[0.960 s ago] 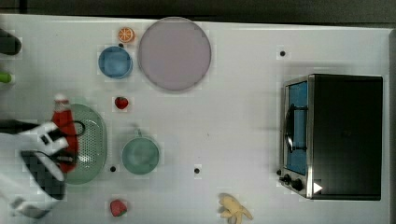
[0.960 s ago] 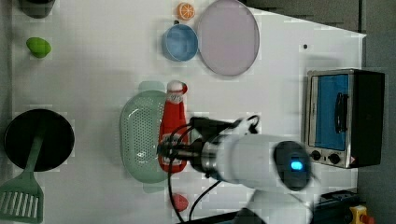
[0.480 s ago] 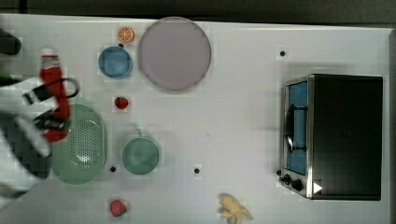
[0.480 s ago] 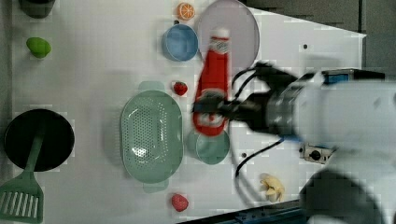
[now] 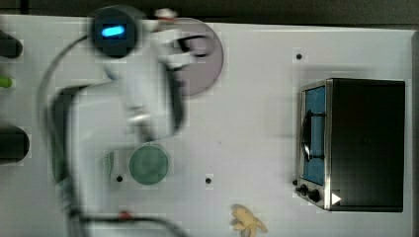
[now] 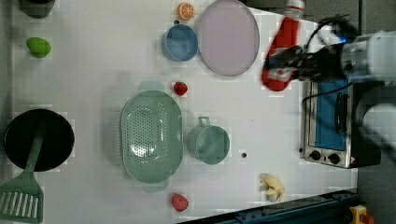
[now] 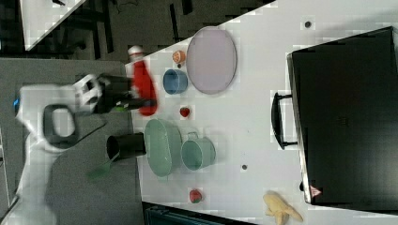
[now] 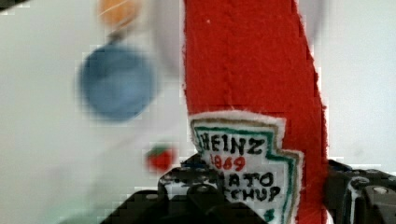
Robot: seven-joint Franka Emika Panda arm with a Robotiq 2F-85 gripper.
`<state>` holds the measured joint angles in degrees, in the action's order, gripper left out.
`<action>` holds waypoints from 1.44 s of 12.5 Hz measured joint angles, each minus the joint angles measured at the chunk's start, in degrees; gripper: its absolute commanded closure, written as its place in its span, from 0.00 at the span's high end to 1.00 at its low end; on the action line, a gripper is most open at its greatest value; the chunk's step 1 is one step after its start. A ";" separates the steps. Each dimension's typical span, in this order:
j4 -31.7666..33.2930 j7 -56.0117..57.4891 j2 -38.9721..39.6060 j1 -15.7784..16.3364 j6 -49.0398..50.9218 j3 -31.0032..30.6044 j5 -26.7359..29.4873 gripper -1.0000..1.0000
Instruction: Pick ketchup from strainer and place it on the table
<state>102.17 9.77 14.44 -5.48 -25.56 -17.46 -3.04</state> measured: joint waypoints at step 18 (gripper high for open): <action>27.53 16.37 5.69 -3.27 -22.79 12.65 0.37 0.96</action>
<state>129.70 26.14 20.13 -8.75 -48.34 -4.80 -2.66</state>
